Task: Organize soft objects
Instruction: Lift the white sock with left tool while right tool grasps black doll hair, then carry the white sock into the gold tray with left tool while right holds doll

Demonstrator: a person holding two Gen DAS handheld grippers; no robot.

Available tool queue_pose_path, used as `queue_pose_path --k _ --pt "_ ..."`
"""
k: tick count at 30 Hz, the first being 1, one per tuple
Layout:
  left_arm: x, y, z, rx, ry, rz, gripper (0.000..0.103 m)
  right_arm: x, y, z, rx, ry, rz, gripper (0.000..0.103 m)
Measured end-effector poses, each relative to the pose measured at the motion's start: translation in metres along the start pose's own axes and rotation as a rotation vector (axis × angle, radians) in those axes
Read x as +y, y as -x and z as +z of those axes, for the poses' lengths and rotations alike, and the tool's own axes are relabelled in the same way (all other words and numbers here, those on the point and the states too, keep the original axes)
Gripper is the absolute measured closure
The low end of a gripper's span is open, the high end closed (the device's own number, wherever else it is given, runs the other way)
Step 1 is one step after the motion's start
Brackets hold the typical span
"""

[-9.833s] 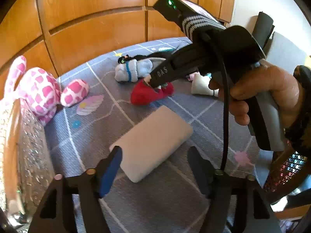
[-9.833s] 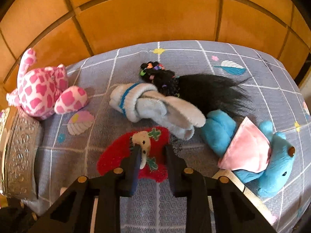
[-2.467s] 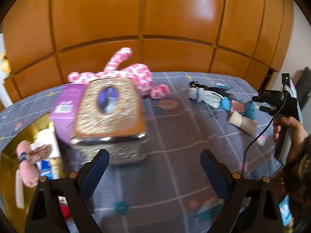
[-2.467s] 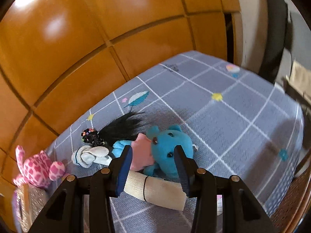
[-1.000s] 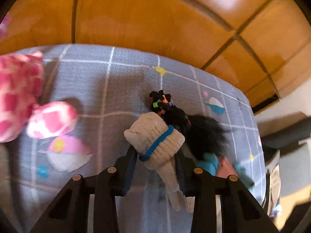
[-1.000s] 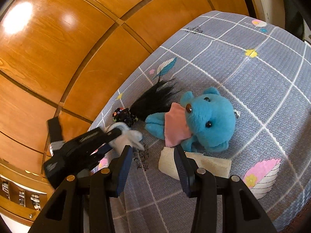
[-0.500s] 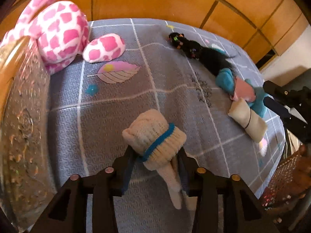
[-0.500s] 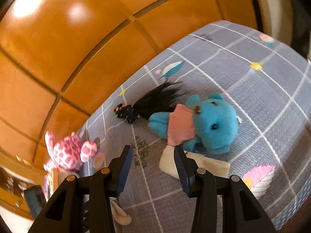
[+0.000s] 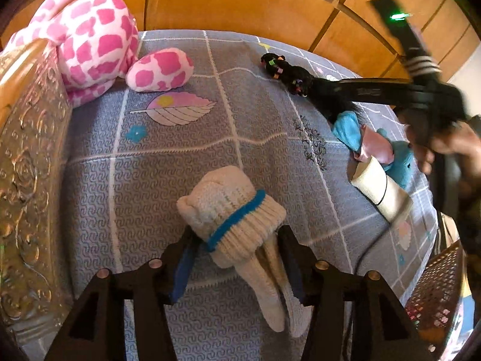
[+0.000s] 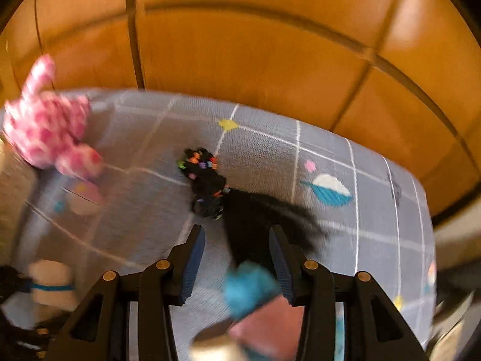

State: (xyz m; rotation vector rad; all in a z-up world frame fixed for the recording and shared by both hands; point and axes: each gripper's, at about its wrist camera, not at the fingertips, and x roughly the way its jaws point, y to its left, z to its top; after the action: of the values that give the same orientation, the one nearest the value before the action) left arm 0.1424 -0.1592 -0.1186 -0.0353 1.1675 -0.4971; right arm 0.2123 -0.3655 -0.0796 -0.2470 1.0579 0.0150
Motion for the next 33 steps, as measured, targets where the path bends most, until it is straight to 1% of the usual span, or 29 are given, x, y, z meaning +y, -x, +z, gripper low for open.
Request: queue_pose_path --k 3,4,5,7,8,9,10,11,12,13,14,16,18,20,22,24,26,29,31,33 --pt "0.007 0.004 -0.001 0.004 0.032 -0.027 0.048 -0.002 -0.025 0.011 0.057 0.034 -0.013 0.056" --pt "0.007 0.004 -0.001 0.004 0.036 -0.031 0.048 -0.002 -0.031 0.013 0.073 0.045 -0.001 0.051" --pt "0.008 0.005 -0.002 0.000 0.039 -0.031 0.049 -0.001 -0.036 0.014 0.083 0.052 0.003 0.050" --pt "0.007 0.006 -0.004 -0.007 0.027 -0.024 0.049 -0.003 -0.046 0.017 0.094 0.043 -0.002 0.050" --pt "0.006 0.007 -0.006 -0.013 0.017 -0.013 0.051 -0.004 -0.050 0.019 0.096 0.033 0.009 0.050" --pt "0.005 0.006 -0.006 -0.016 0.013 -0.005 0.053 -0.005 -0.051 0.019 0.090 0.018 0.022 0.053" --pt "0.004 0.007 -0.008 -0.021 0.005 0.002 0.053 -0.006 -0.050 0.021 0.077 -0.007 0.043 0.075" --pt "0.003 0.007 -0.009 -0.025 0.001 0.010 0.055 -0.006 -0.048 0.022 0.068 -0.019 0.033 0.093" --pt "0.001 0.006 -0.009 -0.028 0.001 0.013 0.057 -0.006 -0.045 0.022 0.056 -0.032 0.032 0.095" --pt "0.001 0.007 -0.010 -0.031 0.002 0.013 0.057 -0.006 -0.039 0.022 0.042 -0.056 0.056 0.099" --pt "0.002 0.008 -0.011 -0.034 0.004 0.016 0.060 -0.005 -0.033 0.022 0.033 -0.071 0.068 0.099" --pt "0.002 0.010 -0.014 -0.038 0.004 0.022 0.064 0.000 -0.017 0.019 0.011 -0.105 0.100 0.100" --pt "0.003 0.010 -0.015 -0.034 0.008 0.019 0.070 0.003 0.000 0.014 0.000 -0.142 0.149 0.100" --pt "0.007 0.017 -0.019 -0.034 0.016 0.014 0.071 0.009 0.014 0.006 0.007 -0.182 0.216 0.100" --pt "0.008 0.024 -0.024 -0.043 0.007 0.027 0.072 0.019 0.028 -0.009 0.025 -0.203 0.268 0.100" --pt "0.008 0.031 -0.030 -0.049 0.001 0.030 0.072 0.030 0.036 -0.025 0.044 -0.213 0.275 0.099" --pt "0.008 0.038 -0.036 -0.055 -0.007 0.033 0.072 0.045 0.039 -0.046 0.083 -0.228 0.293 0.099" --pt "0.011 0.048 -0.046 -0.058 -0.012 0.035 0.072 0.062 0.036 -0.073 0.117 -0.207 0.290 0.098" --pt "0.012 0.057 -0.052 -0.068 -0.018 0.037 0.072 0.070 0.038 -0.084 0.107 -0.194 0.302 0.096" --pt "0.013 0.062 -0.056 -0.077 -0.025 0.039 0.072 0.073 0.044 -0.087 0.078 -0.170 0.278 0.076"
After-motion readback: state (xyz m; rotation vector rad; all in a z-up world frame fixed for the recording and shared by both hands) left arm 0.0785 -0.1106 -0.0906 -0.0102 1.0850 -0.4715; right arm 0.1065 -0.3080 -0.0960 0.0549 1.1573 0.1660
